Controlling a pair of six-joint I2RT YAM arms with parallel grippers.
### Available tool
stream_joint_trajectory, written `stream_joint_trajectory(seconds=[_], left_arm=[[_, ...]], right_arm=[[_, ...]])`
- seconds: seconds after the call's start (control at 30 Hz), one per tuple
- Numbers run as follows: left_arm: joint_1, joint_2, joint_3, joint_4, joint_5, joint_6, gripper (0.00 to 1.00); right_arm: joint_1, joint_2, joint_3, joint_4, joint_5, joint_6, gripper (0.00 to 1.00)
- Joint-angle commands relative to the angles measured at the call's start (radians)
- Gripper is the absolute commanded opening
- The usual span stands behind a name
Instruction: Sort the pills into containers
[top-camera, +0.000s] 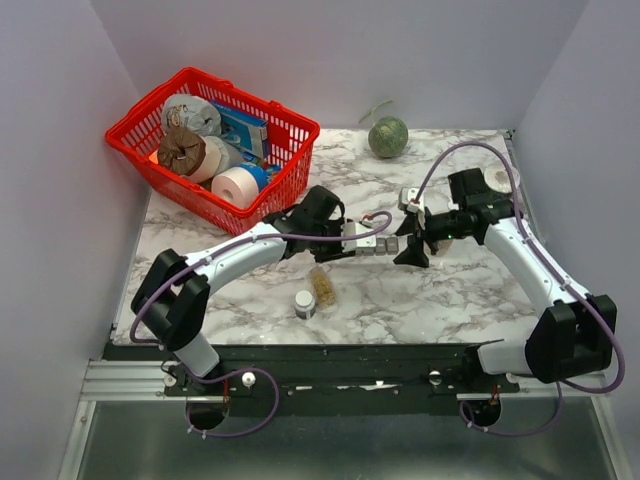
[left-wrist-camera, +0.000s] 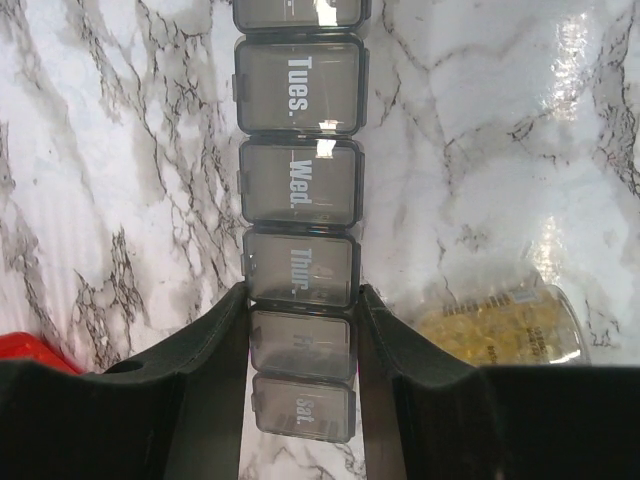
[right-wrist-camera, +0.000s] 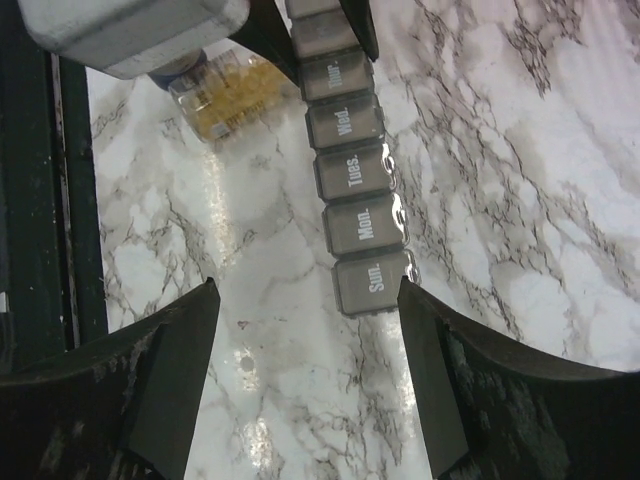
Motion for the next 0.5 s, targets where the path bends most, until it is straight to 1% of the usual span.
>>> stream_joint_trajectory(seconds=[0.0, 0.1, 0.23, 0.47], left_arm=[[-0.005, -0.086, -0.037, -0.016, 0.022, -0.036, 0.0], [-0.005, -0.128, -0.057, -0.025, 0.022, -0.048, 0.0], [-0.005, -0.151, -0.063, -0.048, 0.023, -0.082, 0.0], [-0.005, -0.18, -0.081, -0.066, 0.049, -0.1, 0.0]], right_arm=[[0.077, -0.027, -0.009, 0.076, 0.075, -0.058, 0.82], [0.09, -0.022, 0.018, 0.072, 0.091, -0.075, 0.83], [0.097, -0.002, 0.032, 0.042, 0.098, -0.137, 0.83], [0.116, 0.028, 0.037, 0.05, 0.105, -0.151, 0.82]])
